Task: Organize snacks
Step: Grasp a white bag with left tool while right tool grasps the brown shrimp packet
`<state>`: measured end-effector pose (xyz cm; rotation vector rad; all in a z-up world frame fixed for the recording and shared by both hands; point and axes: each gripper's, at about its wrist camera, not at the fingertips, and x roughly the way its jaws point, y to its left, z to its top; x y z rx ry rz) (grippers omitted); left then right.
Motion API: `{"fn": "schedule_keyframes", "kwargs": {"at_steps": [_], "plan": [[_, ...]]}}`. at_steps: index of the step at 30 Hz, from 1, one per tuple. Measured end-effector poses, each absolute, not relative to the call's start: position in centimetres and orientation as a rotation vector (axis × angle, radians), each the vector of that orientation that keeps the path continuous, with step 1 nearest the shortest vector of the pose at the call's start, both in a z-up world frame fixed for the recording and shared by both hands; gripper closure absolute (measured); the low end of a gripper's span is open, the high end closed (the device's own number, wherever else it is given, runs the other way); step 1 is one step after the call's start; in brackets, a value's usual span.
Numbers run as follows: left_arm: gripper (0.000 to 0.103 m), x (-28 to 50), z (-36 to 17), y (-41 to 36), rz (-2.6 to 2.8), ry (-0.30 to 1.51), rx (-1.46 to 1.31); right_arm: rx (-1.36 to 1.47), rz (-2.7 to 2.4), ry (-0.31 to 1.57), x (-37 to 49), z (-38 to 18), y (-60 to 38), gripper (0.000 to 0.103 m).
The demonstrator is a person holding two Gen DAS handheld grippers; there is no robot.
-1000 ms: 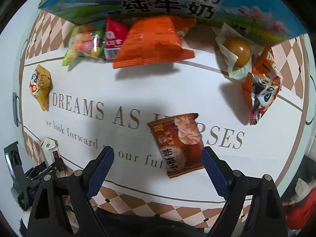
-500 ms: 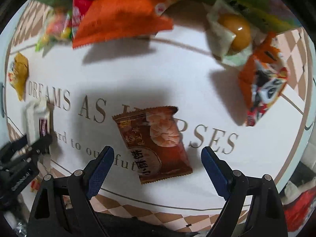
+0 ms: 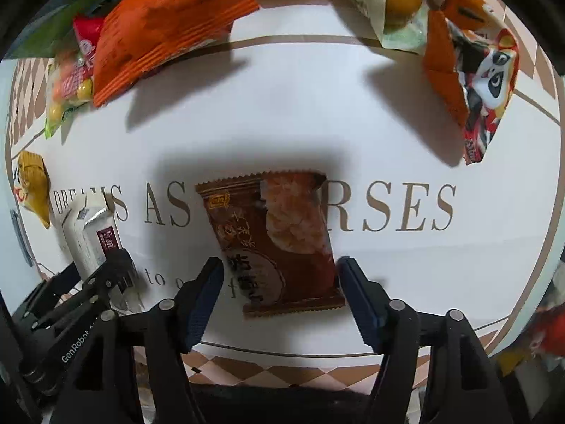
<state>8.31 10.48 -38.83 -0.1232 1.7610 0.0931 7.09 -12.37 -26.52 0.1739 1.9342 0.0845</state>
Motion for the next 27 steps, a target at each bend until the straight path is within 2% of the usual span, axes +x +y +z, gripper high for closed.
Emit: {"fn": "schedule_keyframes", "kwargs": {"at_steps": [6, 10, 17, 21, 27], "plan": [[0.041, 9.2, -38.9, 10.9, 0.087, 1.746, -0.099, 0.078, 0.074, 1.907, 7.1, -26.6, -11.8, 0.027], [0.044, 9.3, -38.2, 8.7, 0.094, 1.705, -0.053, -0.011, 0.046, 1.828, 6.1, -25.9, -10.0, 0.044], [0.045, 8.9, -37.0, 5.6, 0.069, 1.679, -0.058, 0.042, 0.080, 1.805, 4.1, -24.9, -10.3, 0.046], [0.045, 9.2, -33.8, 3.9, 0.036, 1.646, -0.104, 0.107, 0.095, 1.784, 3.7, -23.0, -12.1, 0.046], [0.045, 11.4, -27.7, 2.8, -0.033, 1.548, -0.189, 0.235, 0.145, 1.686, 3.8, -16.5, -17.4, 0.046]]}}
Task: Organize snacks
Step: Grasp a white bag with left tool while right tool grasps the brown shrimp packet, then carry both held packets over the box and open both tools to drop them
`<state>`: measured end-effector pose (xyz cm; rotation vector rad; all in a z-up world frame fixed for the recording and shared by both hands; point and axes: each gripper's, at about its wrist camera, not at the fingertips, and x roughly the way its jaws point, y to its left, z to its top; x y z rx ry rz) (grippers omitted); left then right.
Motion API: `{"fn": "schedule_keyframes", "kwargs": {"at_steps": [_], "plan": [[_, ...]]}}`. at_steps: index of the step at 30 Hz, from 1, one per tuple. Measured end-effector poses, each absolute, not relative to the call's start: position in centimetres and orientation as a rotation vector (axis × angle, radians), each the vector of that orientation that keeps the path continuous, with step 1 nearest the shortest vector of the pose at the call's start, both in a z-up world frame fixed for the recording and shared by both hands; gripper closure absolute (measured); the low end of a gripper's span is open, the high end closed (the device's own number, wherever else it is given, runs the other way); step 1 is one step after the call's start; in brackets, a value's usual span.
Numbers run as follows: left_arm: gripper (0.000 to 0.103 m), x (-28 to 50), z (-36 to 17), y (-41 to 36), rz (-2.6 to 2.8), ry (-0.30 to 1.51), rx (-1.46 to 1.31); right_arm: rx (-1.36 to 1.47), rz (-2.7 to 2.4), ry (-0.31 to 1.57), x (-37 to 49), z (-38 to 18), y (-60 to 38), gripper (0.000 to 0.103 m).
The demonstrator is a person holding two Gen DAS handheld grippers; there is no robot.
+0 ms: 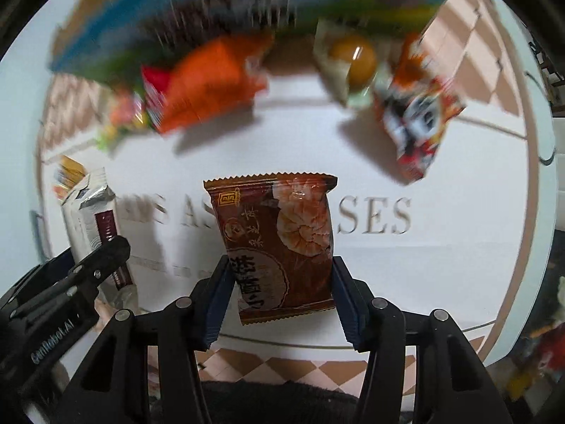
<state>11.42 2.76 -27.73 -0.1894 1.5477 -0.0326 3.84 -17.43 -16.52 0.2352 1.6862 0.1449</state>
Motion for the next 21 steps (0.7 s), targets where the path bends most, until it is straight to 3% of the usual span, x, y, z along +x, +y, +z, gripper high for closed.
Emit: {"fn": "schedule_keyframes", "kwargs": {"at_steps": [10, 14, 21], "plan": [[0.045, 21.6, -17.4, 2.4, -0.149, 1.389, -0.215, 0.296, 0.155, 1.467, 16.3, -5.5, -19.5, 0.046], [0.045, 26.9, -16.1, 2.6, -0.132, 1.375, -0.172, 0.259, 0.113, 1.456, 21.6, -5.6, -18.9, 0.046], [0.045, 36.0, -19.9, 3.6, -0.070, 1.438, -0.089, 0.209, 0.046, 1.546, 27.9, -11.0, -18.8, 0.046]]}}
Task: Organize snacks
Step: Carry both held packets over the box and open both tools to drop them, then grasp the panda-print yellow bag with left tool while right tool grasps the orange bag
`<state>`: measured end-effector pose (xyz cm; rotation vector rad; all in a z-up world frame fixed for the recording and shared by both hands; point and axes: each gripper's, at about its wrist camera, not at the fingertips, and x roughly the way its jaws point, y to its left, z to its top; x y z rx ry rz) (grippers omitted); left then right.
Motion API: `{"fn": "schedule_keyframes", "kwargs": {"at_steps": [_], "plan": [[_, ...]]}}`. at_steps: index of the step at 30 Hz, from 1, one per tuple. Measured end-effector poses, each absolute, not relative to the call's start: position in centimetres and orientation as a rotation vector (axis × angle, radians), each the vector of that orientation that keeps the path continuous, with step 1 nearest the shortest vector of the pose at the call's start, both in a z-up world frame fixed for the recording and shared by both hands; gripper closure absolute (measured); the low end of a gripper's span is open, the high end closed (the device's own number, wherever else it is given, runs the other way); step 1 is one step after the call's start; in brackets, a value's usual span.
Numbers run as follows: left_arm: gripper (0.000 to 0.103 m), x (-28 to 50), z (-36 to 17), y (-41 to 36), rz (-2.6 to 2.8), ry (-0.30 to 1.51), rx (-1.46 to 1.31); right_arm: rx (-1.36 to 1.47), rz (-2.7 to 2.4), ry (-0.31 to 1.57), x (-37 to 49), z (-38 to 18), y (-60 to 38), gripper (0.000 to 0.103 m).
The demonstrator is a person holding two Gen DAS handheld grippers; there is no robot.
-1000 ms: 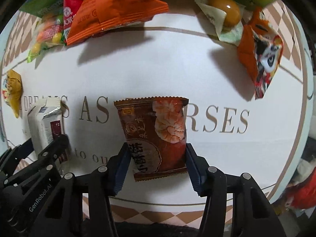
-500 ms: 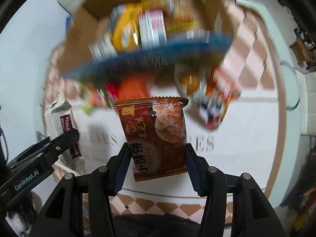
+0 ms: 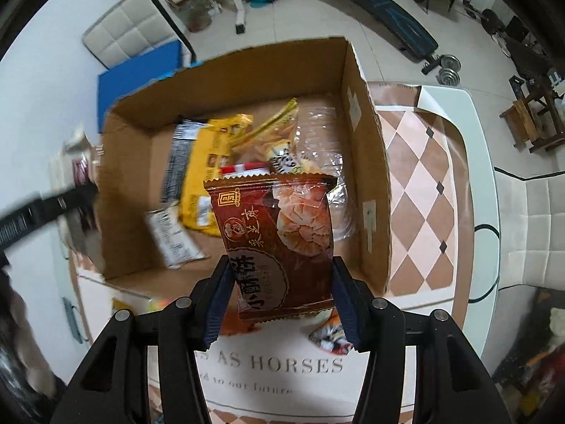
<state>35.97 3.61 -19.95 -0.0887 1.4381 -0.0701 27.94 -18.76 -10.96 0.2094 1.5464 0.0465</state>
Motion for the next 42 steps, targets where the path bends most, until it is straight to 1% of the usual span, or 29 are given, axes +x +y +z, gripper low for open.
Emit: {"fn": "schedule_keyframes", "kwargs": {"at_steps": [7, 11, 15, 17, 18, 19, 20, 21, 22, 30, 32, 38, 42], "plan": [[0.045, 41.4, -24.2, 2.9, -0.041, 1.525, 0.015, 0.181, 0.003, 1.635, 29.5, -15.3, -18.6, 0.046], [0.045, 42.8, -26.4, 2.7, -0.018, 1.569, 0.071, 0.177, -0.016, 1.663, 30.0, -17.1, -18.7, 0.046], [0.043, 43.7, -27.4, 2.7, 0.014, 1.592, 0.105, 0.185, -0.015, 1.717, 30.2, -18.8, -18.8, 0.045], [0.043, 43.9, -27.9, 2.6, 0.017, 1.613, 0.118, 0.236, -0.012, 1.743, 30.2, -19.4, -19.1, 0.043], [0.039, 44.0, -28.1, 2.6, 0.019, 1.619, 0.122, 0.260, -0.002, 1.750, 30.2, -19.7, -19.2, 0.040], [0.034, 44.1, -28.2, 2.6, 0.027, 1.620, 0.123, 0.260, -0.008, 1.750, 30.3, -19.7, -19.2, 0.032], [0.023, 44.2, -28.1, 2.6, 0.032, 1.621, 0.122, 0.258, -0.010, 1.745, 30.3, -19.7, -19.2, 0.021], [0.017, 44.3, -28.1, 2.7, 0.033, 1.616, 0.119, 0.251, -0.008, 1.737, 30.3, -19.6, -19.1, 0.017], [0.015, 44.4, -27.8, 2.8, 0.035, 1.607, 0.108, 0.249, -0.010, 1.731, 30.3, -19.4, -19.0, 0.014], [0.015, 43.7, -27.0, 2.8, -0.018, 1.599, 0.041, 0.254, -0.009, 1.696, 30.2, -18.5, -19.0, 0.011], [0.015, 43.1, -26.4, 2.7, -0.044, 1.570, 0.015, 0.248, -0.004, 1.681, 30.0, -18.0, -19.1, 0.011], [0.015, 40.5, -24.4, 2.5, -0.076, 1.517, -0.021, 0.207, 0.012, 1.629, 29.3, -15.9, -18.8, 0.010], [0.015, 38.0, -22.7, 2.7, -0.097, 1.471, -0.033, 0.171, 0.029, 1.571, 27.8, -13.5, -18.2, 0.010]]}}
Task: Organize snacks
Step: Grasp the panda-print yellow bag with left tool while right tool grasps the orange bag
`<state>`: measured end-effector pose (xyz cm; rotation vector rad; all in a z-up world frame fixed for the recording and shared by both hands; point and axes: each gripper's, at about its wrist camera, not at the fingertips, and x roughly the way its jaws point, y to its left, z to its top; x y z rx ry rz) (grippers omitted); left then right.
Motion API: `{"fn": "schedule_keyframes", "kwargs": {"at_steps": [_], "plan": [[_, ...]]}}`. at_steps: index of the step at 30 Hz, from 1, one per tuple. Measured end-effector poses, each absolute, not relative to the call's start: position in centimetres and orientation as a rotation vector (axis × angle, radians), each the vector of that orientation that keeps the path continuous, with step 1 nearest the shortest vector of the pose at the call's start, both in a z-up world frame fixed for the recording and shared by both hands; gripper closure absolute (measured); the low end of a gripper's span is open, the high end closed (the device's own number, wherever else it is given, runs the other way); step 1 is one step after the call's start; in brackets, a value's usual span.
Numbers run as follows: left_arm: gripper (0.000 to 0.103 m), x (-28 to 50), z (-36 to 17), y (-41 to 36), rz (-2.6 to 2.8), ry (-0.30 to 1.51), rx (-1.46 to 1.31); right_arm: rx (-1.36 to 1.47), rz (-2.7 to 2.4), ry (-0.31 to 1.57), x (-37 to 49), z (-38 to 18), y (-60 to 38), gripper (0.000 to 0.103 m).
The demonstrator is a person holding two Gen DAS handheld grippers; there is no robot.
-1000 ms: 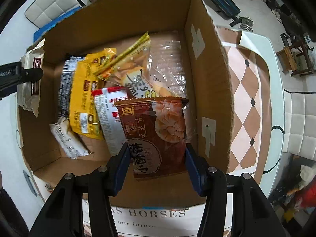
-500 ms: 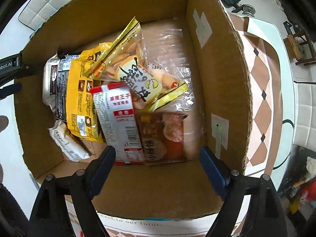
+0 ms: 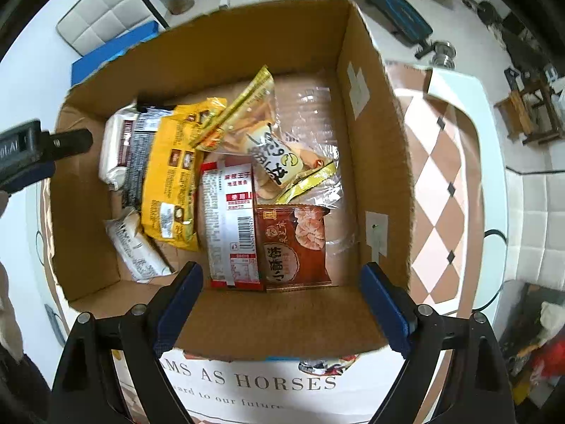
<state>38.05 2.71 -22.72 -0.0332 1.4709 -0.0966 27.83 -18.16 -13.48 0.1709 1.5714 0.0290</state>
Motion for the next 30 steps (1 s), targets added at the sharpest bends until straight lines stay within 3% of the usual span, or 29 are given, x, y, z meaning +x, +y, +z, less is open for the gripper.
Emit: {"fn": "schedule_keyframes", "kwargs": {"at_steps": [21, 25, 30], "plan": [[0.015, 22.1, -13.4, 5.2, -0.071, 1.160, -0.042, 0.199, 0.115, 1.343, 18.8, -3.9, -15.5, 0.010], [0.015, 20.0, -13.6, 7.1, 0.010, 1.125, -0.055, 0.217, 0.131, 1.371, 17.6, -4.8, -14.2, 0.010], [0.015, 18.6, -17.0, 10.2, 0.095, 1.197, -0.073, 0.214, 0.146, 1.480, 16.9, -9.7, -12.3, 0.010]]}}
